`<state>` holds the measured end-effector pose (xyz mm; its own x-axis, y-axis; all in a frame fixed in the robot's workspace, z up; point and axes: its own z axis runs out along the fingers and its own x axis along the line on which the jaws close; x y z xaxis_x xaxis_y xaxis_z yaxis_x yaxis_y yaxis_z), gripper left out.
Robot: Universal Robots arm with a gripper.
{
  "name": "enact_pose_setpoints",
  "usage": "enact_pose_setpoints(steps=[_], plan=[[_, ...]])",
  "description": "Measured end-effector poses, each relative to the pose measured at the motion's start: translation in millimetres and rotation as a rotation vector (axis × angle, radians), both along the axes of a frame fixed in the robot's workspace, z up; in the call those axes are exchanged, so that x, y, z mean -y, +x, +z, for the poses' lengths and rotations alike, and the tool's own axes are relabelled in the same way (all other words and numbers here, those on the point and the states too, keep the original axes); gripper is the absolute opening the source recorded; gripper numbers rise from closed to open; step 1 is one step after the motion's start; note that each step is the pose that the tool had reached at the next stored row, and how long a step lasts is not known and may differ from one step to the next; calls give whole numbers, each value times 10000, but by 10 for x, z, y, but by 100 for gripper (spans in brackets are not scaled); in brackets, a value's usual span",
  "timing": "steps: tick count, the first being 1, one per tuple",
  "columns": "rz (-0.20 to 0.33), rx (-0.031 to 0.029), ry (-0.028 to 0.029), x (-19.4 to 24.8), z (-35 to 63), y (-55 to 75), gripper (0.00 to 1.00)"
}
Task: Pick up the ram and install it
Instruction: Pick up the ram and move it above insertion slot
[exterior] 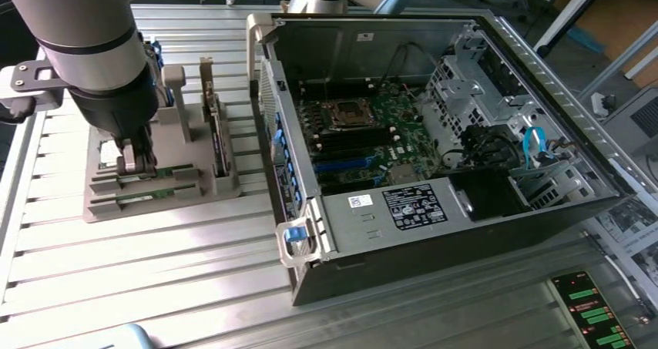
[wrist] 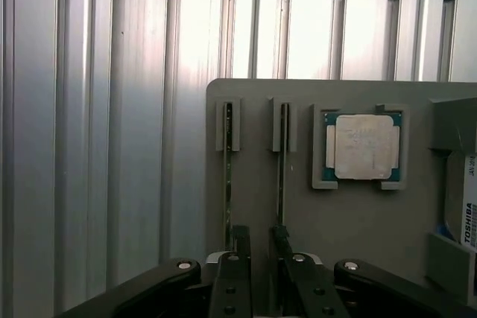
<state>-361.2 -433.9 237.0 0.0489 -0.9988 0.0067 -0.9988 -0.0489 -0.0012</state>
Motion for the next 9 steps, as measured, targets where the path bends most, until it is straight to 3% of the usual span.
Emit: enact_pose_setpoints(steps=[9], plan=[[0,-1,-1,0,-95,0,25]])
